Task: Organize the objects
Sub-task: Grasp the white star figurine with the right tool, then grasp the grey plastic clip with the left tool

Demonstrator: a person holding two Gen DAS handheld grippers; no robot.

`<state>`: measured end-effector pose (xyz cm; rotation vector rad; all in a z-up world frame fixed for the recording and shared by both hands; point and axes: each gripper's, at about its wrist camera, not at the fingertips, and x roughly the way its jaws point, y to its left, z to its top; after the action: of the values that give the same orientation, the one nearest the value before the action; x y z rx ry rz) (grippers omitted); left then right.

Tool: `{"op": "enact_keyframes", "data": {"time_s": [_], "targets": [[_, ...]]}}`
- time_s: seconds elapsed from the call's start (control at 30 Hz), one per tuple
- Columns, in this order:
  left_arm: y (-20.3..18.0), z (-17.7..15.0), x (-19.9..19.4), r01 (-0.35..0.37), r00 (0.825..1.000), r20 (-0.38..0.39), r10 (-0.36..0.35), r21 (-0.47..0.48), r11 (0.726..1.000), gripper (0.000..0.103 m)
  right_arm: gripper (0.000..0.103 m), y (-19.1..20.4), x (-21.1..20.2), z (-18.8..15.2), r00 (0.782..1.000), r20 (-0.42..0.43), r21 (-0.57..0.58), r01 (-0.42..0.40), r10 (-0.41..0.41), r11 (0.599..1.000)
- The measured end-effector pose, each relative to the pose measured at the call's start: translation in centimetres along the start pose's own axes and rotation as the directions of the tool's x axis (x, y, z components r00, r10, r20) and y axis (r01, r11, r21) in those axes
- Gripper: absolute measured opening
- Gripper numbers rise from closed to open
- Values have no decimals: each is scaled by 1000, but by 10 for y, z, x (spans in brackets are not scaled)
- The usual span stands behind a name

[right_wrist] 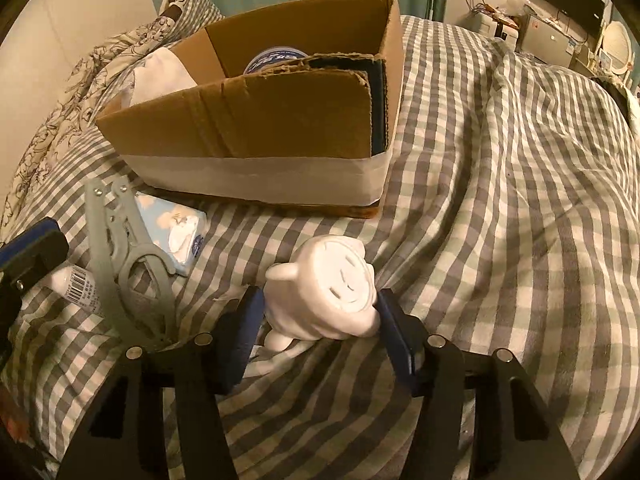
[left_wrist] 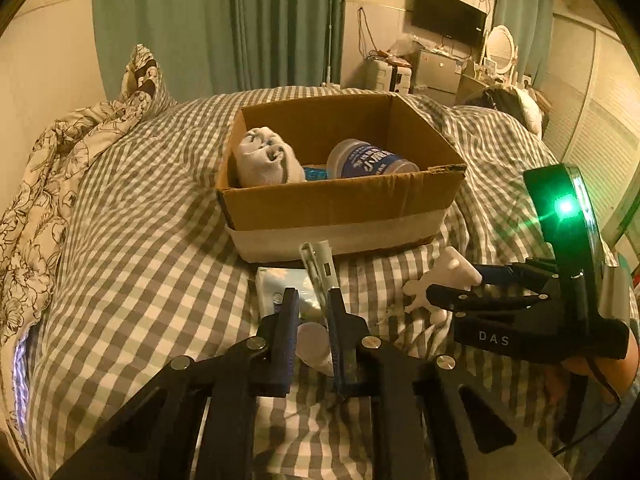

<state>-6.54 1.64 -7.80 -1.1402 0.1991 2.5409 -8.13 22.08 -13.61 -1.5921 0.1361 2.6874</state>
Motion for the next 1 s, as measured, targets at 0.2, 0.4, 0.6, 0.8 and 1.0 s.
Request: {"op": "enact_keyframes", "data": {"time_s": [0.2, 0.4, 0.6, 0.8, 1.0], "targets": [[6, 1, -4, 15, 1000, 4, -15, -20, 1000, 0, 58, 2, 1, 2, 1000, 5, 3, -3, 3, 1000], [7, -6, 15, 33, 998, -56, -36, -55, 998, 2, 58, 3, 0, 3, 1000, 5, -1, -3, 3, 1000], [13, -16, 40, -14, 989, -147, 4, -66, 998, 63, 58, 2, 0, 2, 1000, 3, 0, -5, 5, 1000], [-9, -16, 66, -43, 985, -170, 42, 2, 999, 87, 58, 4, 1, 2, 1000, 5, -6, -2, 2, 1000], [-25, -17, 94, -59, 978, -196, 66, 41, 997, 81, 57, 3, 0, 2, 1000, 13, -3, -4, 5, 1000]]}}
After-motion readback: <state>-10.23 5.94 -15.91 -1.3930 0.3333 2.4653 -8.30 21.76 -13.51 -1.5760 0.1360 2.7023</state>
